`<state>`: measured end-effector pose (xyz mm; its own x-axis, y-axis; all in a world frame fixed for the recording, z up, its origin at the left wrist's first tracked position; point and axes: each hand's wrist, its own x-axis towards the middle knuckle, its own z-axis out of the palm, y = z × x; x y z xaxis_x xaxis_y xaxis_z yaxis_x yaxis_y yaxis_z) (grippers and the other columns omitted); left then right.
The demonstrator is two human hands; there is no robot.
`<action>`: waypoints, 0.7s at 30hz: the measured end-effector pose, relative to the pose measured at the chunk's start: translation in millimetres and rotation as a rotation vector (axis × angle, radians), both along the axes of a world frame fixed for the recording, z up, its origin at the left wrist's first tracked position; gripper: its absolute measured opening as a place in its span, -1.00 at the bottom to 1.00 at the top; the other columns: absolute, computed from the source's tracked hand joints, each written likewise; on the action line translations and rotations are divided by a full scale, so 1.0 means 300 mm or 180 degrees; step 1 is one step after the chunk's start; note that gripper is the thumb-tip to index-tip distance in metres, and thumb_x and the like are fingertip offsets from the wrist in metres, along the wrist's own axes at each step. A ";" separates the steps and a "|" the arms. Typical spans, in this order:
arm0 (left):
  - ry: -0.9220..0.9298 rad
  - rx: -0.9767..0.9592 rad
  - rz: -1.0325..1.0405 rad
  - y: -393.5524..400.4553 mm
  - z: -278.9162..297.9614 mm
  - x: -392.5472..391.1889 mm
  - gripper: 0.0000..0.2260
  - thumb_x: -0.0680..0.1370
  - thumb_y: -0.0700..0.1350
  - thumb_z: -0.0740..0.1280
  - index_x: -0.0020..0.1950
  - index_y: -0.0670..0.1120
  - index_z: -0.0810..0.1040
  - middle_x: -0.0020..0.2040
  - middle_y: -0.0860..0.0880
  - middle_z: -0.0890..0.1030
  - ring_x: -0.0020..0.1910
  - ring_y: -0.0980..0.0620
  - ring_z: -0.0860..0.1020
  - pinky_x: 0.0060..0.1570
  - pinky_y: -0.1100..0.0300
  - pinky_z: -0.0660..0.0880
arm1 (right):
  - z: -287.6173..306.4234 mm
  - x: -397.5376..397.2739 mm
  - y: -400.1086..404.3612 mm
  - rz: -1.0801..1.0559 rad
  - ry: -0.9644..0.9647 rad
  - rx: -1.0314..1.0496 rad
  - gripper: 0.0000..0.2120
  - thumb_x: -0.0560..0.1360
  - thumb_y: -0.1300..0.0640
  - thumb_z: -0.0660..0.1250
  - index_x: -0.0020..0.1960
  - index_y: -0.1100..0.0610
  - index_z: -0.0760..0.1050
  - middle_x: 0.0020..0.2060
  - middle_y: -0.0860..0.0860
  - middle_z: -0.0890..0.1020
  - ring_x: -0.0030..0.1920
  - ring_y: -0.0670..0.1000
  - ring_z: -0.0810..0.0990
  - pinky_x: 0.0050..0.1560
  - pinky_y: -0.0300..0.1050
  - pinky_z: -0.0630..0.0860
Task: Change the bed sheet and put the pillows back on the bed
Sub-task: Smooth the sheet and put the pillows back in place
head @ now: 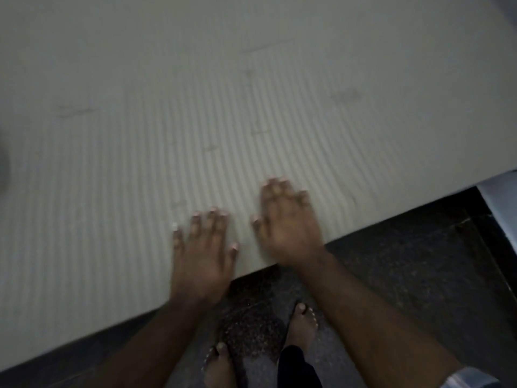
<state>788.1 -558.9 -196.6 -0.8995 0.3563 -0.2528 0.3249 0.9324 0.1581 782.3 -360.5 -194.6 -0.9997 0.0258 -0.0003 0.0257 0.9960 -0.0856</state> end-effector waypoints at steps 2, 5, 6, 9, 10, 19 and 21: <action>-0.0055 -0.0238 0.0601 -0.007 -0.008 -0.055 -0.36 0.62 0.24 -0.08 0.61 -0.07 0.21 0.61 -0.10 0.20 0.59 -0.22 0.12 0.51 -0.32 0.03 | -0.012 -0.005 -0.018 0.0553 -0.0249 -0.0309 -0.37 0.60 -0.22 0.10 0.53 0.13 0.31 0.53 0.10 0.33 0.54 0.14 0.26 0.48 0.27 0.19; -0.0094 -0.0356 0.0706 0.144 -0.024 -0.095 -0.33 0.61 0.27 -0.10 0.62 -0.08 0.16 0.62 -0.13 0.15 0.59 -0.29 0.08 0.49 -0.37 0.00 | -0.055 -0.045 0.160 0.0520 -0.0327 -0.0172 -0.28 0.56 -0.38 0.04 0.55 0.03 0.29 0.55 0.04 0.29 0.56 0.10 0.22 0.53 0.22 0.09; -0.0047 -0.0289 0.0605 0.224 -0.025 -0.103 -0.33 0.62 0.27 -0.09 0.63 -0.08 0.15 0.63 -0.13 0.14 0.59 -0.31 0.08 0.49 -0.38 -0.02 | -0.063 -0.059 0.253 0.0335 -0.0368 -0.0088 -0.26 0.55 -0.40 0.01 0.56 0.03 0.27 0.55 0.05 0.28 0.56 0.10 0.22 0.53 0.21 0.08; -0.0104 0.0029 -0.0057 0.459 -0.004 -0.122 -0.34 0.63 0.29 -0.12 0.65 -0.03 0.03 0.65 -0.03 0.01 0.62 -0.24 -0.04 0.52 -0.32 -0.15 | -0.059 -0.099 0.566 -0.0463 -0.0525 0.0190 -0.23 0.56 -0.39 -0.05 0.58 0.08 0.22 0.57 0.07 0.25 0.56 0.12 0.19 0.52 0.25 0.08; -0.0159 0.0159 -0.0286 0.513 0.014 -0.131 -0.35 0.63 0.28 -0.12 0.65 -0.01 0.02 0.65 0.00 0.00 0.62 -0.20 -0.05 0.53 -0.28 -0.17 | -0.047 -0.112 0.654 -0.0766 -0.0561 0.0222 -0.22 0.56 -0.37 -0.06 0.57 0.12 0.23 0.56 0.11 0.26 0.56 0.16 0.19 0.50 0.28 0.10; -0.0180 -0.0156 0.1104 0.198 -0.002 -0.371 -0.32 0.60 0.25 -0.13 0.63 -0.09 0.14 0.63 -0.10 0.13 0.61 -0.20 0.05 0.52 -0.32 -0.03 | -0.025 -0.231 0.216 0.0584 -0.0115 -0.0329 -0.35 0.55 -0.20 0.16 0.50 0.18 0.35 0.50 0.17 0.36 0.51 0.21 0.30 0.47 0.34 0.18; -0.0255 -0.0263 0.1117 0.206 -0.031 -0.440 -0.29 0.60 0.30 -0.20 0.65 -0.06 0.02 0.65 -0.09 0.02 0.62 -0.19 -0.05 0.51 -0.33 -0.08 | -0.053 -0.273 0.155 0.0923 -0.0235 -0.0449 -0.35 0.55 -0.27 0.15 0.52 0.08 0.34 0.53 0.09 0.34 0.55 0.13 0.24 0.52 0.30 0.10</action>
<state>656.0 -497.2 -205.9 -0.9395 0.0051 -0.3425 -0.0272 0.9956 0.0896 700.4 -314.0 -210.7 -0.9625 -0.2653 -0.0565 -0.2458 0.9412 -0.2318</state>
